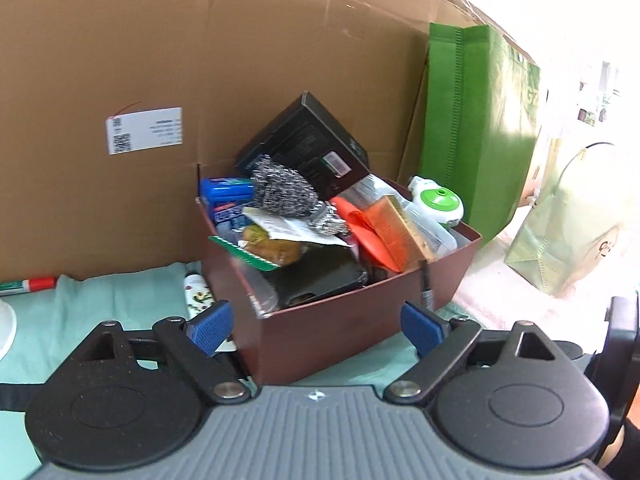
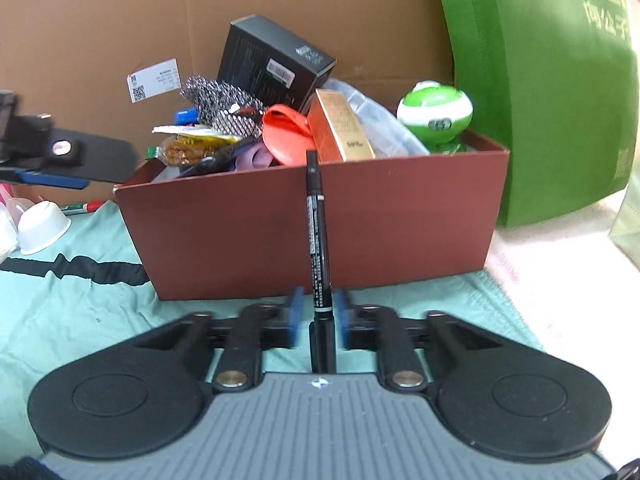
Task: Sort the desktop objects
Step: 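Lower the black marker into the brown box and open the right gripper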
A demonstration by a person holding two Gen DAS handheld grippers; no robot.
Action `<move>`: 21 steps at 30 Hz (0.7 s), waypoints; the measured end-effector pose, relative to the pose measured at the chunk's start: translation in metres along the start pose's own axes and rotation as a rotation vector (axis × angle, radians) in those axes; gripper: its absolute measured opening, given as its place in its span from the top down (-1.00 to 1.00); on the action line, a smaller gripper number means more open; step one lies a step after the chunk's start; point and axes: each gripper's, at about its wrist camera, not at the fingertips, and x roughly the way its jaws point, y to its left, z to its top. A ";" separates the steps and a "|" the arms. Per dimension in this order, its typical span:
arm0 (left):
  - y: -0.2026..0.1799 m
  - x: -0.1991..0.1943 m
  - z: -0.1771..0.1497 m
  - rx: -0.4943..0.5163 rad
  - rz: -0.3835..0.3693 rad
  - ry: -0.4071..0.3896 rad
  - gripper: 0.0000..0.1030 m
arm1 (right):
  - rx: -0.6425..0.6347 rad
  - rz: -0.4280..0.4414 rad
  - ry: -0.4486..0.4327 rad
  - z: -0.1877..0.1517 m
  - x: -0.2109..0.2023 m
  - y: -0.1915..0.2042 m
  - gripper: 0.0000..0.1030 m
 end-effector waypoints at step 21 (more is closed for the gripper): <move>0.041 -0.016 -0.001 -0.061 0.048 -0.026 -0.82 | -0.119 0.008 -0.193 0.089 0.013 0.039 0.86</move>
